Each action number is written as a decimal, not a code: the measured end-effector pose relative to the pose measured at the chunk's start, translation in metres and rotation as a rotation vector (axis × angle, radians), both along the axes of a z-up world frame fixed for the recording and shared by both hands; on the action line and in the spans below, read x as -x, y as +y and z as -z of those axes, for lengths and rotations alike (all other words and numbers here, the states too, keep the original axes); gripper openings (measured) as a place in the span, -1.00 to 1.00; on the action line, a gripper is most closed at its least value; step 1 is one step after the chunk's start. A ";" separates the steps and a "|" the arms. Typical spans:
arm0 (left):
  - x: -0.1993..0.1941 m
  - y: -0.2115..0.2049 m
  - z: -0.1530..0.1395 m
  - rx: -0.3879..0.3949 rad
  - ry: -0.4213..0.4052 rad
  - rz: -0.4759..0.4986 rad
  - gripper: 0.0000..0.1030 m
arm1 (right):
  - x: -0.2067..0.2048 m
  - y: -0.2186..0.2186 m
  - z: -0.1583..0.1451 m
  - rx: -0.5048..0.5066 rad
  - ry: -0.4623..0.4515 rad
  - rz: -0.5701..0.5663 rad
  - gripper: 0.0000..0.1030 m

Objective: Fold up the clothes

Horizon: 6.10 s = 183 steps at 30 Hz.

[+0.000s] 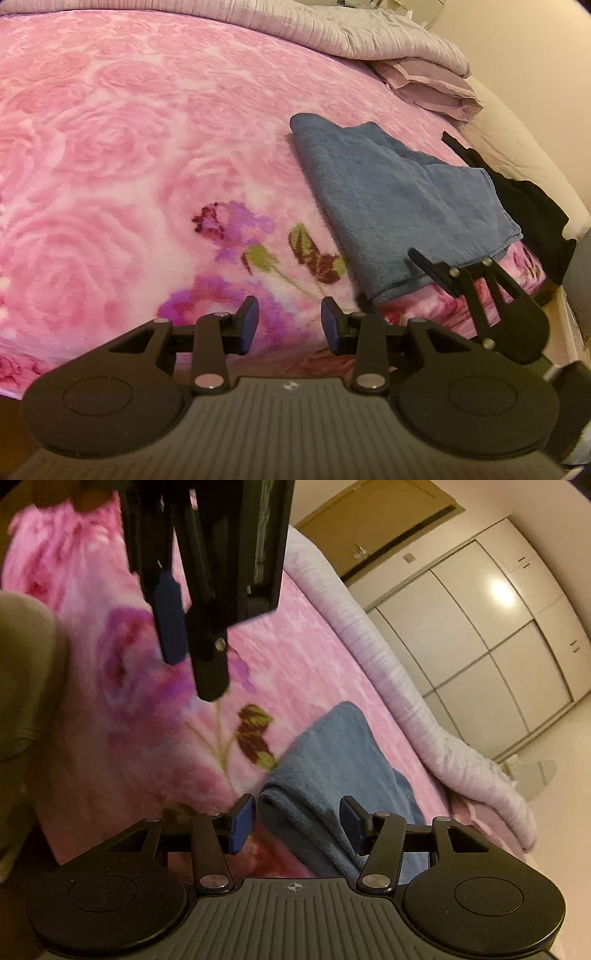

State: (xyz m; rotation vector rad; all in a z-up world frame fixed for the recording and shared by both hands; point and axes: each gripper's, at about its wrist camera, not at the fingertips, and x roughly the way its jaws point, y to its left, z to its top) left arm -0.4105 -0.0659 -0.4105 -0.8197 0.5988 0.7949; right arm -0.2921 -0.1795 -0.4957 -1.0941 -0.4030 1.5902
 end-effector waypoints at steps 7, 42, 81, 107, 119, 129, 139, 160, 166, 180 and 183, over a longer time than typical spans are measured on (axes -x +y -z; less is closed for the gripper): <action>-0.002 0.006 -0.004 -0.007 -0.006 0.009 -0.40 | -0.018 0.016 -0.005 -0.015 0.136 0.026 -0.51; -0.287 0.074 0.000 -0.029 -0.088 0.443 -0.42 | -0.488 -0.009 -0.064 -0.125 1.823 1.046 0.28; -0.279 0.090 0.008 0.093 -0.209 0.322 -0.43 | -0.502 0.003 -0.062 -0.040 2.079 0.893 -0.30; -0.248 0.126 0.006 0.118 -0.231 0.197 -0.36 | -0.412 -0.039 -0.042 -0.076 2.116 0.970 0.28; -0.259 0.178 0.019 0.175 -0.291 0.072 -0.27 | -0.432 -0.001 -0.041 -0.004 2.070 0.959 -0.58; -0.253 0.149 0.022 0.202 -0.290 0.167 -0.27 | -0.562 0.001 -0.071 0.197 1.899 0.851 -0.48; -0.292 0.213 0.003 0.138 -0.269 0.299 -0.26 | -0.550 -0.017 -0.091 -0.137 1.757 0.867 -0.04; -0.485 0.257 -0.007 0.301 -0.146 0.347 -0.87 | -0.629 0.095 -0.104 0.201 1.668 0.999 -0.70; -0.461 0.250 -0.036 0.203 -0.206 0.335 -0.92 | -0.617 0.112 -0.139 0.175 1.511 0.883 -0.73; -0.421 0.263 -0.010 0.348 -0.208 0.125 -0.61 | -0.634 0.115 -0.104 0.174 1.701 0.995 0.03; -0.410 0.263 -0.018 0.355 -0.203 0.115 -0.58 | -0.648 0.125 -0.098 0.213 1.663 0.934 0.07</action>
